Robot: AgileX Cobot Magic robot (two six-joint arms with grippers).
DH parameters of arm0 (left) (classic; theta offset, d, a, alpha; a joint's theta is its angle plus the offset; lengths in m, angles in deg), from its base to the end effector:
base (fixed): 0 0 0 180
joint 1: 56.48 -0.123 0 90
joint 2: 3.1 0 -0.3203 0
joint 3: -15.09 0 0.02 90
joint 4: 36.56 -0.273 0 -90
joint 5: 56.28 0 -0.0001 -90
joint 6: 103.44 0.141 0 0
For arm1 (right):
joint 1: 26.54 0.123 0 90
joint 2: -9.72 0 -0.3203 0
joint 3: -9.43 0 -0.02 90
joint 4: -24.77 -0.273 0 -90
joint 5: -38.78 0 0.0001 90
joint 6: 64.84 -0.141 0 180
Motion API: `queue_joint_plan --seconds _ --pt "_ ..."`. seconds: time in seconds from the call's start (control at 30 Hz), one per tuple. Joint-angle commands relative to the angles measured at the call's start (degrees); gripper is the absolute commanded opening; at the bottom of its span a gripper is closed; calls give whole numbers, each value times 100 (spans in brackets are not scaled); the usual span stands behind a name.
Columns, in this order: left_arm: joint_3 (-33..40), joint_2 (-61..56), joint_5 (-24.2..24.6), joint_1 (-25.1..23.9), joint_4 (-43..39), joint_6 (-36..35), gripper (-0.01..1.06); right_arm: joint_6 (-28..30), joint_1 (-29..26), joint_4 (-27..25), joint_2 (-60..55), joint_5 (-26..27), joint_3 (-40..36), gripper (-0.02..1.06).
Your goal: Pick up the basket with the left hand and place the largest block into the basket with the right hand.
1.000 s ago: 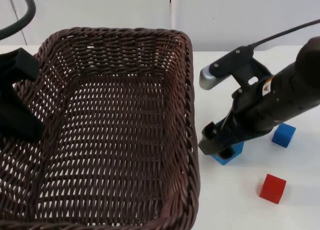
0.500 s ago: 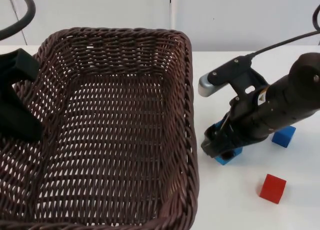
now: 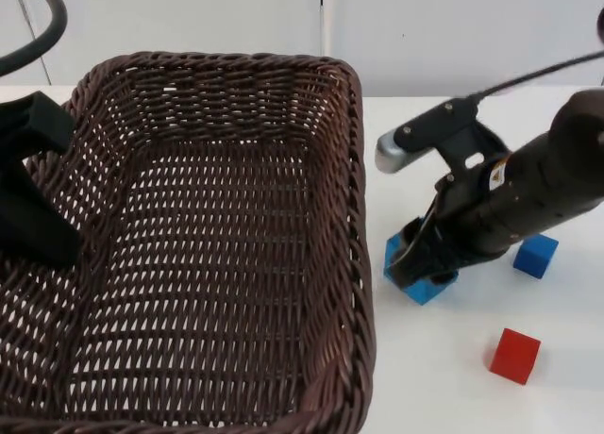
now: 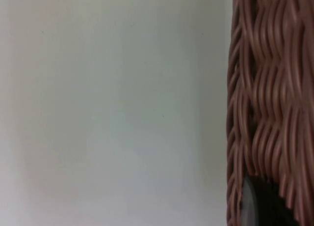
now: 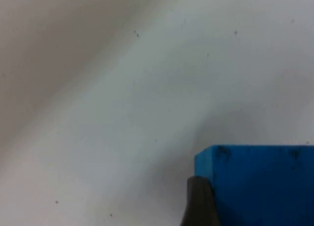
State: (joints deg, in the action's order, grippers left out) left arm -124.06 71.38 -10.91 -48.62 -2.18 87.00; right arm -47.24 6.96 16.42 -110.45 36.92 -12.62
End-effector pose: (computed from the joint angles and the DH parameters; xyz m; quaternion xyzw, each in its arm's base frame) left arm 0.2138 -0.0867 0.2156 -0.0175 0.9568 -0.2385 0.1656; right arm 0.3554 0.2361 0.0822 -0.3474 0.8855 0.0670 0.3012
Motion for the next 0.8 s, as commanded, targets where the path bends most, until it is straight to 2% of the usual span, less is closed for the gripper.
queue_joint_plan --seconds 0.0,0.1,0.2,0.27,0.37,0.77 --pt "-7 -68 -70 3 88 -29 0 -14 29 75 331 -152 40 0" --pt "-7 -68 -70 3 88 -29 0 3 29 75 632 -441 40 0" --pt "-7 -68 -90 3 89 -29 0 3 29 227 1233 -1001 40 0" --pt "-7 -68 -90 3 89 -29 0 3 29 227 1328 -1087 40 0" --pt "-7 -68 -104 3 89 -29 0 3 29 366 1950 -1589 40 0" --pt "-7 -68 -107 3 77 -29 0 3 29 378 3500 -2556 40 0"
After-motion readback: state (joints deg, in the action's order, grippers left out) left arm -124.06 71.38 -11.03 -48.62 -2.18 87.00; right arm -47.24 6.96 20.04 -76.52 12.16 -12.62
